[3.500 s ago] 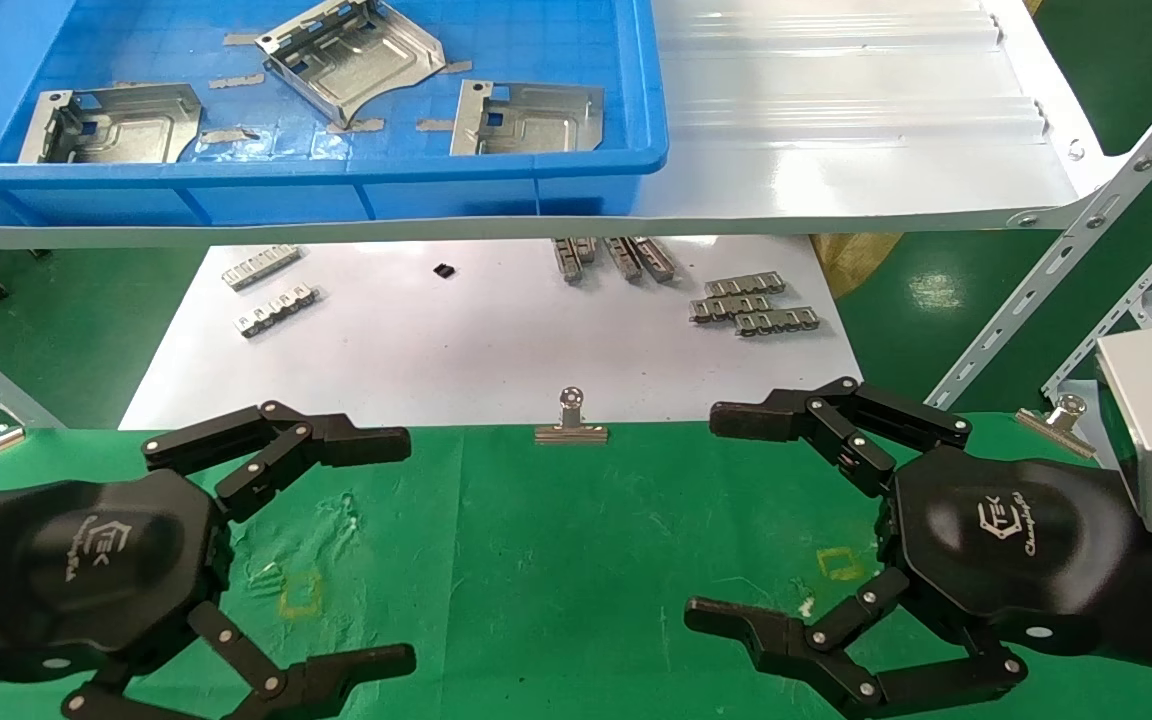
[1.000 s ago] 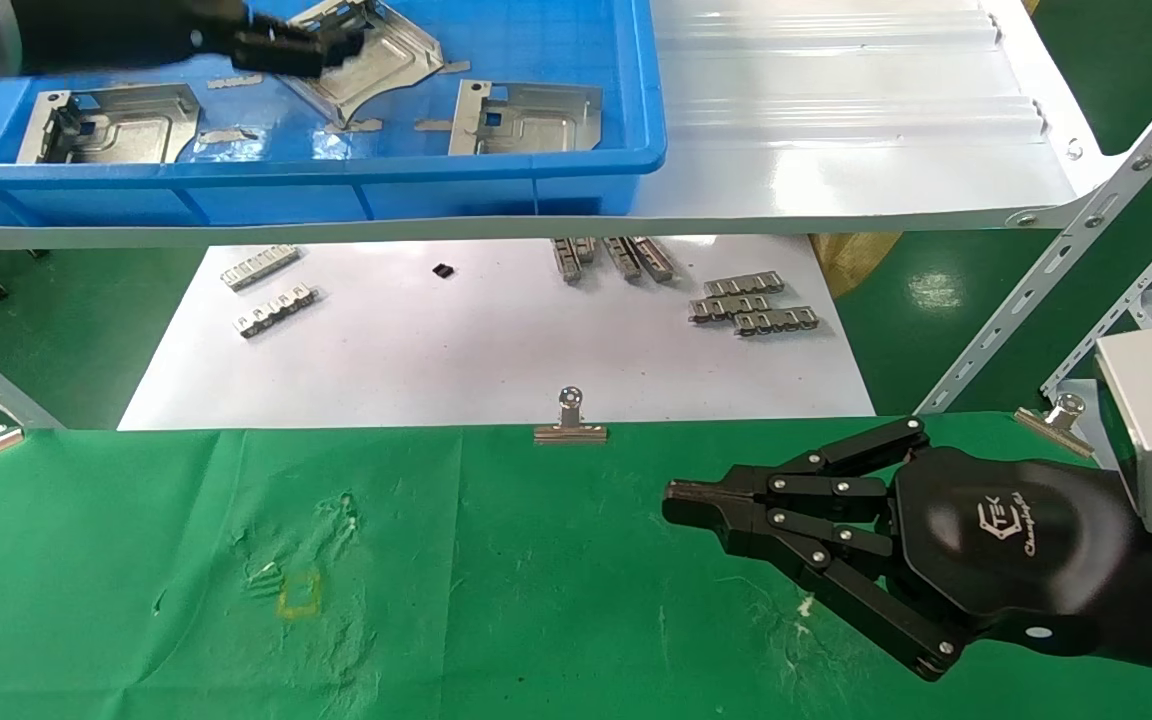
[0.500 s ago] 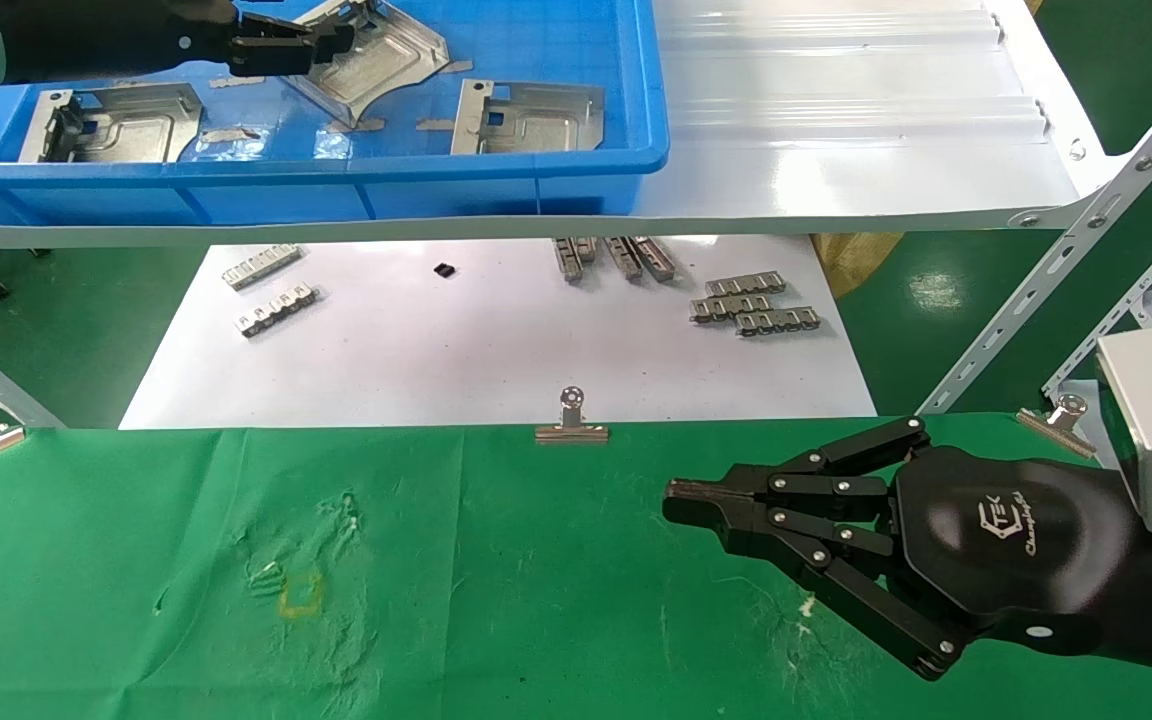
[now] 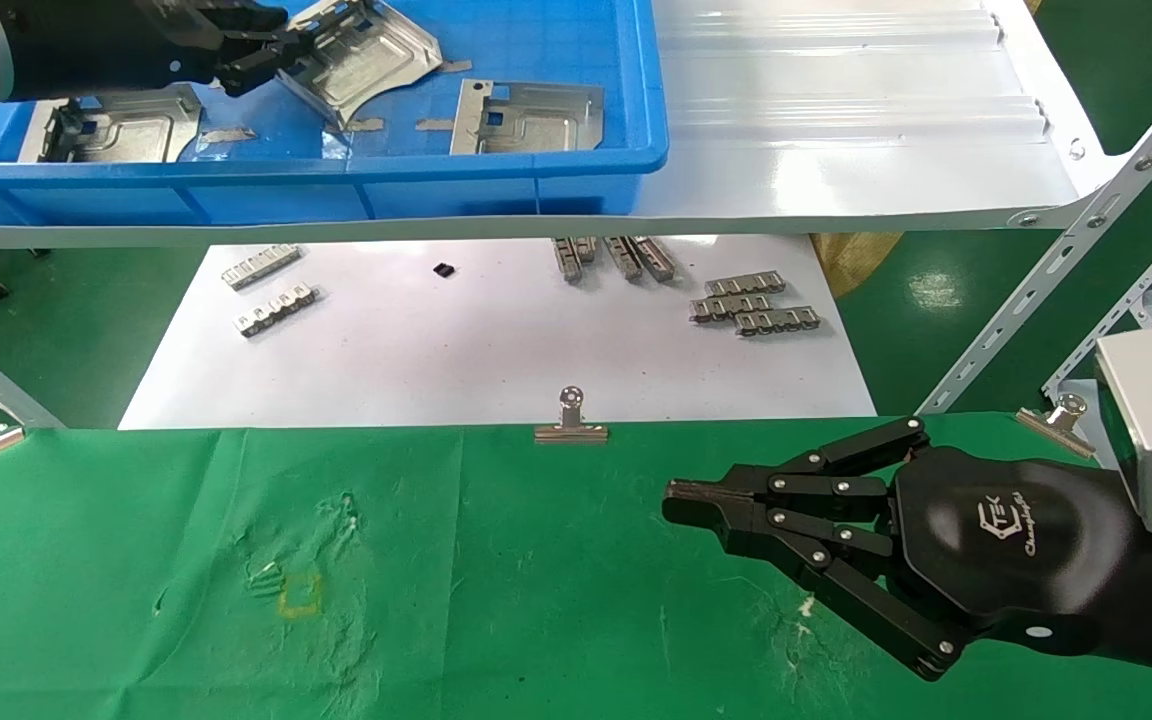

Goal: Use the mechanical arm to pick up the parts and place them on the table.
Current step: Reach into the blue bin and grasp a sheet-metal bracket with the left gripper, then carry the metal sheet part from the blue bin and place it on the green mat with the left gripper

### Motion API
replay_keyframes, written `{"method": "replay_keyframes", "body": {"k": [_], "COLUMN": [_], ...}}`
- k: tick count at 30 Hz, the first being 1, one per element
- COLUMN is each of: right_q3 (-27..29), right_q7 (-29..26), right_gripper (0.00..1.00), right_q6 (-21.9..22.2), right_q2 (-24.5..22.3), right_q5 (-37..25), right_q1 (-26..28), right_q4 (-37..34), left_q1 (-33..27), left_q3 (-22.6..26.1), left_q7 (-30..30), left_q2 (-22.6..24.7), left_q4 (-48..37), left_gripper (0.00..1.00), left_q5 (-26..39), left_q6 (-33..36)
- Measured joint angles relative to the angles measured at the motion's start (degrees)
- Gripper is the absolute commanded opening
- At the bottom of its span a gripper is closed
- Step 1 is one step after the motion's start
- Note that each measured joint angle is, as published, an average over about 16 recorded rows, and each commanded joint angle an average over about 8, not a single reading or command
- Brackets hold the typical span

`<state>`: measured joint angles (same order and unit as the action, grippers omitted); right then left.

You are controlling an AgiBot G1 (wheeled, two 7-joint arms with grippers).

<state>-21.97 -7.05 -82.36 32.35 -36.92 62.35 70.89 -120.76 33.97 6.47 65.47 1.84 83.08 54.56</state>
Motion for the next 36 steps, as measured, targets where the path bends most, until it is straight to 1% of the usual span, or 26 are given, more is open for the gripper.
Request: {"method": "replay_keyframes", "body": {"k": [7, 9, 10, 11, 16, 18, 19, 20, 24, 28, 32, 36], "right_q3": [0.0, 0.0, 0.0, 0.0, 0.0, 0.0, 0.0, 0.0, 0.0, 0.0, 0.0, 0.0], "right_q7": [0.0, 0.0, 0.0, 0.0, 0.0, 0.0, 0.0, 0.0, 0.0, 0.0, 0.0, 0.0], "right_gripper": [0.0, 0.03, 0.07, 0.12, 0.72, 0.92, 0.99, 1.0, 1.0, 1.0, 1.0, 1.0], "right_q6": [0.0, 0.0, 0.0, 0.0, 0.0, 0.0, 0.0, 0.0, 0.0, 0.0, 0.0, 0.0], "right_q2": [0.0, 0.0, 0.0, 0.0, 0.0, 0.0, 0.0, 0.0, 0.0, 0.0, 0.0, 0.0], "right_q5": [0.0, 0.0, 0.0, 0.0, 0.0, 0.0, 0.0, 0.0, 0.0, 0.0, 0.0, 0.0], "right_q1": [0.0, 0.0, 0.0, 0.0, 0.0, 0.0, 0.0, 0.0, 0.0, 0.0, 0.0, 0.0], "right_q4": [0.0, 0.0, 0.0, 0.0, 0.0, 0.0, 0.0, 0.0, 0.0, 0.0, 0.0, 0.0], "left_q1": [-0.5, -0.57, -0.58, -0.59, -0.7, -0.73, -0.72, -0.67, -0.03, 1.65, 5.02, 9.74], "left_q3": [-1.13, -1.84, -2.25, -2.67, -4.61, -5.19, -5.43, -5.64, -5.86, -5.09, -3.42, -0.65], "left_q7": [0.08, 0.19, 0.3, 0.43, 1.54, 2.11, 2.44, 2.79, 4.26, 5.23, 5.49, 5.84], "left_q2": [-0.8, -1.27, -1.54, -1.85, -3.93, -4.88, -5.34, -5.8, -7.68, -10.15, -13.46, -17.69], "left_q4": [-0.09, 0.07, 0.19, 0.34, 1.48, 2.0, 2.28, 2.61, 4.74, 8.86, 15.61, 24.43], "left_gripper": [0.0, 0.0, 0.0, 0.0, 0.0, 0.0, 0.0, 0.0, 0.0, 0.0, 0.0, 0.0], "left_q5": [-1.69, -2.74, -3.35, -3.99, -6.97, -7.92, -8.34, -8.73, -10.0, -11.63, -14.87, -19.35], "left_q6": [3.8, 5.68, 6.76, 8.02, 16.12, 19.94, 21.84, 23.7, 30.18, 34.88, 37.19, 37.58]}}
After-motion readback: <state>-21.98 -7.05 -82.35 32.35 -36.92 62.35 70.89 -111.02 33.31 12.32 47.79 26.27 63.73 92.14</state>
